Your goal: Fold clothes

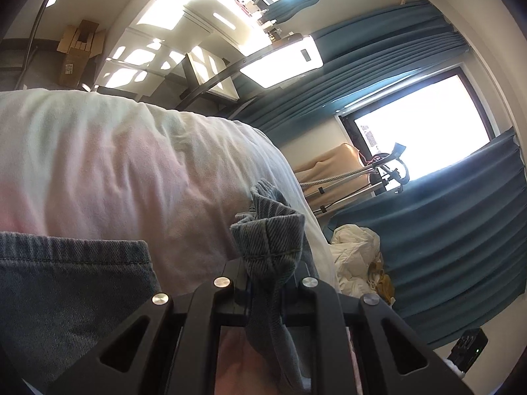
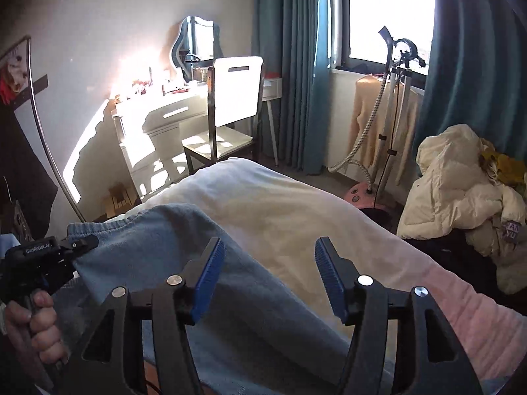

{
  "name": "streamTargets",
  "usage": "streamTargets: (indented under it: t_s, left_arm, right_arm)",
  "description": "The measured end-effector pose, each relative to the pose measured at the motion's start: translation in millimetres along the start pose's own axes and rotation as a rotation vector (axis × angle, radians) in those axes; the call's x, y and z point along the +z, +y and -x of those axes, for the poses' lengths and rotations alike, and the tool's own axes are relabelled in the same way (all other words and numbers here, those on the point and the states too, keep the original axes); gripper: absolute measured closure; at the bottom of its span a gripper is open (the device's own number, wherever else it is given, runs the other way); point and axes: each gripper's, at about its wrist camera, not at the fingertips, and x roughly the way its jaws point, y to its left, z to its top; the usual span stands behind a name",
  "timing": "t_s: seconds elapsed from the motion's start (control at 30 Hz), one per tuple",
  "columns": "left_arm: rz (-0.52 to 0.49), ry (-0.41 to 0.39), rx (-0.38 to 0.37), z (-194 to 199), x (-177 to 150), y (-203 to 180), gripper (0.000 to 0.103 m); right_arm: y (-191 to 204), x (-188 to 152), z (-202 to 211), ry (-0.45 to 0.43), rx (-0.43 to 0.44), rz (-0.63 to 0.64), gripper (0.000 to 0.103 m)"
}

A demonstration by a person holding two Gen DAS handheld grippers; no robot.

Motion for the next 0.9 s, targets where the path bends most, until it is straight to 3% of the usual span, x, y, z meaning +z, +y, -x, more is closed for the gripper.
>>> streamTargets:
  t_s: [0.23,0.3,0.43,0.63,0.77,0.83,0.9]
  left_arm:
    - [0.014,0.009,0.018,1.6,0.3,2.4,0.091]
    - [0.007,0.006,0.022,1.9,0.1,1.0,0.091]
    - [-0.02,0.0,0.032,1.9,0.1,-3.6,0.091]
    - [-0.071,-0.001,0.039,-2.5,3.8,-10.3,0.091]
    - [-0.098,0.005,0.04,-7.4,5.7,-13.4,0.091]
    - [-0.103,0.011,0.035,-8.7,7.0,-14.1,0.091]
    - [-0.102,0.019,0.026,-9.0,8.9,-14.6,0.091]
  right_arm:
    - [-49.0,-131.6,53.3,0.234,-0.127,-0.014,0.047]
    - [-51.0,-163.4,52.2,0.309,-0.158,0.026,0.049]
    - [-47.7,-195.3,32.1,0.376,-0.219,0.135,0.052]
    - [-41.1,-194.4,-6.2,0.333,-0.359,0.354,0.052]
    - [-43.5,-201.0,-32.5,0.409,-0.36,0.44,0.055]
    - [-47.0,-197.3,-30.2,0.413,-0.36,0.423,0.089]
    - [-50.7,-189.8,-13.4,0.386,-0.34,0.388,0.091]
